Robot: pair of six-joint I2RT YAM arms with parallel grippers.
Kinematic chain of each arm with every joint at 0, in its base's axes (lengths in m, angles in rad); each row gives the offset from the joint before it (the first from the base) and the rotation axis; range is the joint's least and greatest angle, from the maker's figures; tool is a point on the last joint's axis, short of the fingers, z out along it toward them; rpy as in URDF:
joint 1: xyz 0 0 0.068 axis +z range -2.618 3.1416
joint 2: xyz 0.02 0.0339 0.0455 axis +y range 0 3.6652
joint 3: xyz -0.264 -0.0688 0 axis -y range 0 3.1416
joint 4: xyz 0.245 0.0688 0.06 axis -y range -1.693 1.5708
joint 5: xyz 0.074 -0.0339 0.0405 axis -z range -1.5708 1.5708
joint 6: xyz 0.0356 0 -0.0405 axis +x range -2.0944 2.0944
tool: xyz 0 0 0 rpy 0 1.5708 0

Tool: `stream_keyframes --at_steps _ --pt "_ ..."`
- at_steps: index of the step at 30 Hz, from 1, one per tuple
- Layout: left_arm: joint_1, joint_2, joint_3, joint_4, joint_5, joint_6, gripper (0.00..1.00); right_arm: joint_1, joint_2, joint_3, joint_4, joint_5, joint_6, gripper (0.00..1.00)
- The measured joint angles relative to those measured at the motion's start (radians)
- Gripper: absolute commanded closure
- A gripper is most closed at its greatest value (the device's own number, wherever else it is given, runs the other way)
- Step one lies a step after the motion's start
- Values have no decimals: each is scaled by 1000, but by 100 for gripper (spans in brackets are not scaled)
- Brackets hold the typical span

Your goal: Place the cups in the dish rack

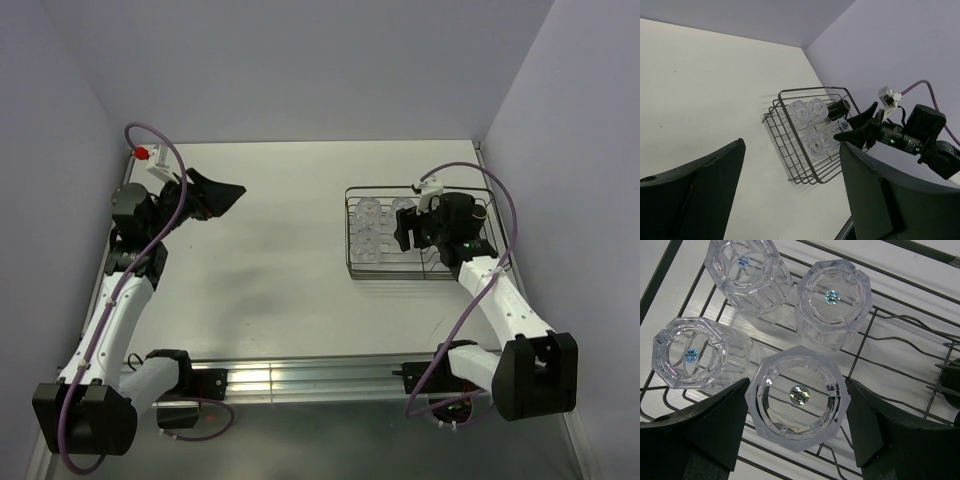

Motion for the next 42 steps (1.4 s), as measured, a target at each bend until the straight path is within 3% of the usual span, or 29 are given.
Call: stream_keyframes --at_steps 5,6,22,34,42 --pt "0 9 0 0 2 0 10 0 13 -19 32 0 0 57" --pt "0 11 0 0 2 0 1 0 17 -23 38 0 -1 56" --pt "0 34 1 -1 4 4 1 0 84 -43 101 -1 -11 55" --pt "0 42 5 -3 3 21 1 0 107 -62 126 0 -23 44" --pt "0 47 5 -20 3 23 1 0 114 -62 137 0 -23 31"
